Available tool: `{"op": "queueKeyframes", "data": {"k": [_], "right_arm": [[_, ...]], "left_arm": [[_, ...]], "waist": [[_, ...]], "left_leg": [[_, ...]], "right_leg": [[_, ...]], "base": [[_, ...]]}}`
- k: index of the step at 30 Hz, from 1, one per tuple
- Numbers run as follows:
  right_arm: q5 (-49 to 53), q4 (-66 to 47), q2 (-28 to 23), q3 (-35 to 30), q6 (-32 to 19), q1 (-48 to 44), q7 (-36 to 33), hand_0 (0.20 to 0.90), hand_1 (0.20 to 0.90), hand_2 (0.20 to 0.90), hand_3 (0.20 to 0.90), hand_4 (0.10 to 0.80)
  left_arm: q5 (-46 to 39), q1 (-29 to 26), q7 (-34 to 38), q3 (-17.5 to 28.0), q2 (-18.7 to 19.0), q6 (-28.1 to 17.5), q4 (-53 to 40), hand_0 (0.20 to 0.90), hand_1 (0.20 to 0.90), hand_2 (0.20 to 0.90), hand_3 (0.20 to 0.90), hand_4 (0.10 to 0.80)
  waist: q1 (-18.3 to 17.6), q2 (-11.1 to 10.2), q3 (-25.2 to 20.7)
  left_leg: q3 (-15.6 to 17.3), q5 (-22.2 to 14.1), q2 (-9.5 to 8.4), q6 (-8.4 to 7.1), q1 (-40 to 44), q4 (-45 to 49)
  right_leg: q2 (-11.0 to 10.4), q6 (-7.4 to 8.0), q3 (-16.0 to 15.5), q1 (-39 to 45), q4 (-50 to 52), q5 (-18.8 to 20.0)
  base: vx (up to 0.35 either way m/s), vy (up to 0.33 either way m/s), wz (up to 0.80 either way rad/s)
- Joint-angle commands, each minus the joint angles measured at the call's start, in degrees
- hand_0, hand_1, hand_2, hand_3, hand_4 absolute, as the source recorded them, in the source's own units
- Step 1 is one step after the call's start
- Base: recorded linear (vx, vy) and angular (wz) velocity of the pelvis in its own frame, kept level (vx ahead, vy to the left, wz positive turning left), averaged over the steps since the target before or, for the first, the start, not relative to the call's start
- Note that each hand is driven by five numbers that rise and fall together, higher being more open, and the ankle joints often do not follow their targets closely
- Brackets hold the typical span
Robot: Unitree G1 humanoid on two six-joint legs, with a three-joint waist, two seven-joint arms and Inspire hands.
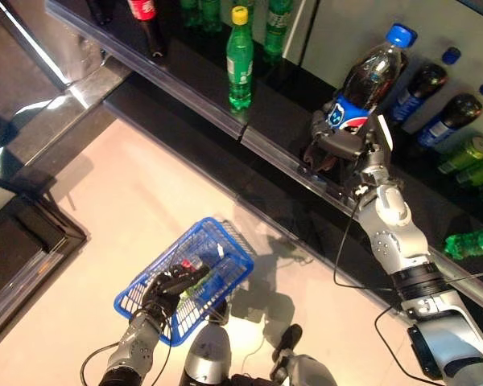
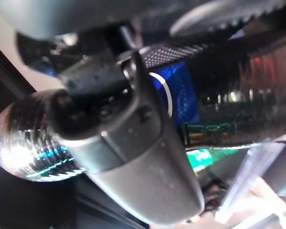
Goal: Pick up the drink and place into the basket.
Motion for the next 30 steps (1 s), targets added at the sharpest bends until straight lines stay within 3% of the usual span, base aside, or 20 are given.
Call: {"op": "queueKeyframes", "data": {"k": [1,19,30], "right_arm": [[-4.03,-7.76,1.25,2.59,-12.11,2.71,0.70,0.300,0.300,0.300,0.200,0.100],[-8.27,-10.56,1.93,7.73,-12.80,5.58,1.29,0.300,0.300,0.300,0.200,0.100],[-10.05,-12.96,2.18,12.18,-9.82,4.92,0.83,0.300,0.300,0.300,0.200,0.100]], "left_arm": [[-4.67,0.35,-8.85,-0.68,3.57,-8.65,-14.46,0.300,0.300,0.300,0.200,0.100],[-11.25,-1.01,-13.79,-3.39,6.89,-5.17,-37.21,0.300,0.300,0.300,0.200,0.100],[-14.90,-2.11,-17.36,-4.28,9.22,-2.87,-48.15,0.300,0.300,0.300,0.200,0.100]], "waist": [[0.20,-1.57,-21.33],[3.71,-2.40,-22.78],[5.67,-2.57,-23.36]], "left_leg": [[1.86,1.50,-0.38,-0.91,-1.51,-2.47],[-2.06,1.45,-1.27,-0.24,-1.19,-2.93],[-4.74,1.47,-1.97,-0.19,-1.40,-3.00]], "right_leg": [[-4.11,3.88,-1.73,-0.79,0.85,0.24],[-3.92,4.00,-3.52,0.79,1.75,-0.59],[-4.24,4.11,-4.47,1.15,2.50,-0.87]], "base": [[-0.004,0.002,0.07],[0.005,0.001,0.10],[0.014,0.002,0.15]]}}
